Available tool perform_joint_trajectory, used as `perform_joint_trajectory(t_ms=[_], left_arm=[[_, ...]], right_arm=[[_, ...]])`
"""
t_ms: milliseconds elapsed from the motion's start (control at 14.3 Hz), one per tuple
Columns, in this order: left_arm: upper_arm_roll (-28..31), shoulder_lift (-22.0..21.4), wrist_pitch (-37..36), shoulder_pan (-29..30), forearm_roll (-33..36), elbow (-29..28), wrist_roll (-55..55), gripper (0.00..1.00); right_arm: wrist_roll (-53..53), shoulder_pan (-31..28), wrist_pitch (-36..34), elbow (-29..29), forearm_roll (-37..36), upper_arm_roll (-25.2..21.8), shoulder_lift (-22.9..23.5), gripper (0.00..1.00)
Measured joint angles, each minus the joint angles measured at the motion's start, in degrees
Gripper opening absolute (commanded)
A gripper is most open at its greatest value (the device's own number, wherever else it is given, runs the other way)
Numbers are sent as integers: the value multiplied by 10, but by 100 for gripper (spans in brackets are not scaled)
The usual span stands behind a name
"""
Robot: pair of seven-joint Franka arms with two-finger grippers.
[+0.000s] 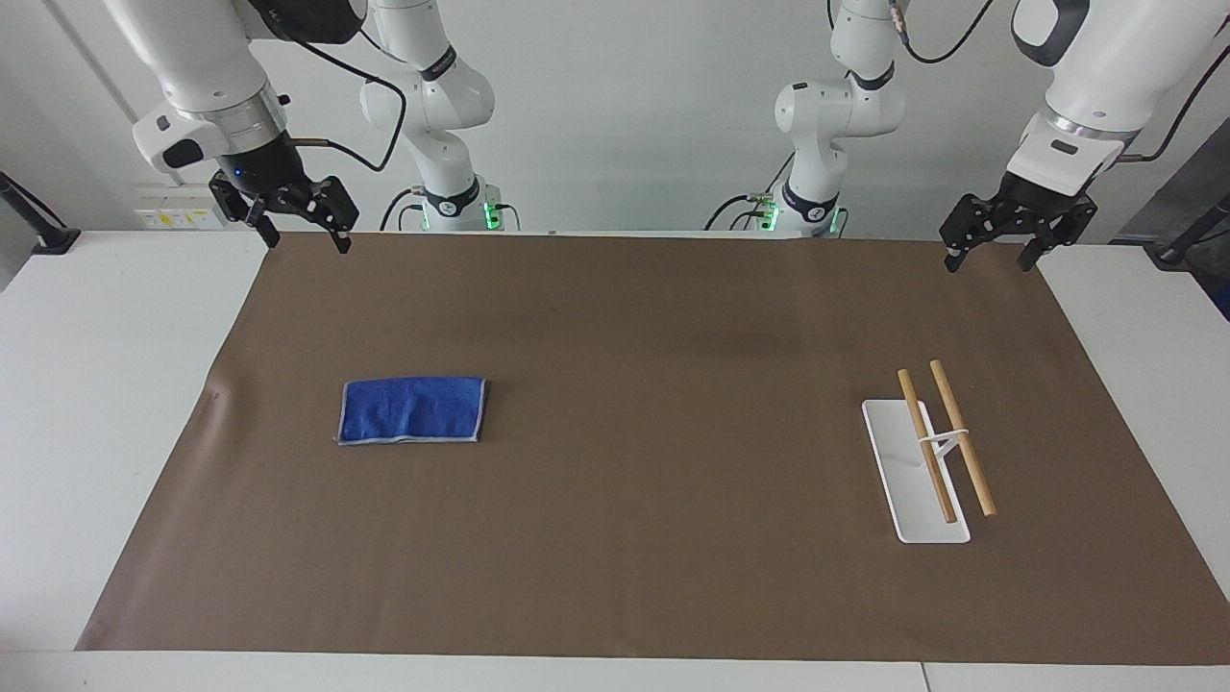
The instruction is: Right arm passes towel to left arm to hang
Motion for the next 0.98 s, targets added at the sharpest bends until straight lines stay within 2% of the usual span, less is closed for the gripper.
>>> perform_joint_trajectory(t_ms=[700, 979], left_arm=[[0, 0, 0, 0, 0, 0, 0, 100], [0, 0, 0, 0, 0, 0, 0, 100]], right_arm=[[0, 0, 7, -3, 0, 0, 0, 100], [0, 0, 98, -67, 0, 0, -5, 100]])
